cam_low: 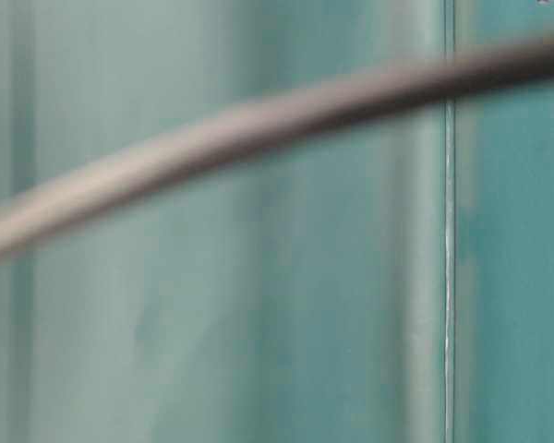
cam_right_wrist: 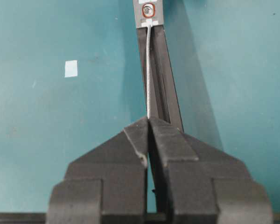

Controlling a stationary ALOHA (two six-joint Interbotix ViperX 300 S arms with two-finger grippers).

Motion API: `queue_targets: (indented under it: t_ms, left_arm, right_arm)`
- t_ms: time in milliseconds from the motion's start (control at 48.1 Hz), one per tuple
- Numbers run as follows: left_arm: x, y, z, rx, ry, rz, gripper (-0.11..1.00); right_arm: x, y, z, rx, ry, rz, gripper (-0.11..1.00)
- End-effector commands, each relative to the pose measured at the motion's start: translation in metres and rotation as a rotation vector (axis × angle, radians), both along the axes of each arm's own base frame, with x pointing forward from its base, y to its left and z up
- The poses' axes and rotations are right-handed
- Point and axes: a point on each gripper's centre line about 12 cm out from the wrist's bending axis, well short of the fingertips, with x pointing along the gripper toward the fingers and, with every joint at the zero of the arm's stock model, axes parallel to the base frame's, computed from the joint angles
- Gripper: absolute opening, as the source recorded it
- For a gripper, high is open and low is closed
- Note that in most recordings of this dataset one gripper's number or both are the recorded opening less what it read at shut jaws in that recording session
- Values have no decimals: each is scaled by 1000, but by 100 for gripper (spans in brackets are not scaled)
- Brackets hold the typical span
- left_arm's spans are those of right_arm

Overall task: Insert the wire through the hole in the metal fitting marked with a red label.
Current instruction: 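Align the wire tip with the bracket hole using the right gripper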

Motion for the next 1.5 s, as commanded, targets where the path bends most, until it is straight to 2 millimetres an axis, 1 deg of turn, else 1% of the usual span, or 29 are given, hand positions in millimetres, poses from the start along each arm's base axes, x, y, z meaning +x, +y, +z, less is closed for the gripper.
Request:
queue_targets:
  t_ms: [0, 624, 894, 1476]
  left_arm:
    - [3, -3, 9, -9, -36, -8, 9]
    - [3, -3, 9, -9, -36, -9, 9]
    - [2, -3, 9, -9, -34, -8, 9]
    - [3, -4, 10, -10, -39, -9, 9]
  right_arm:
    - [5, 1, 7, 11, -32, -9, 0]
    - [10, -2, 9, 4, -45, -21, 0]
    - [14, -2, 5, -1, -39, -27, 0]
    - [19, -5, 7, -12, -43, -32, 0]
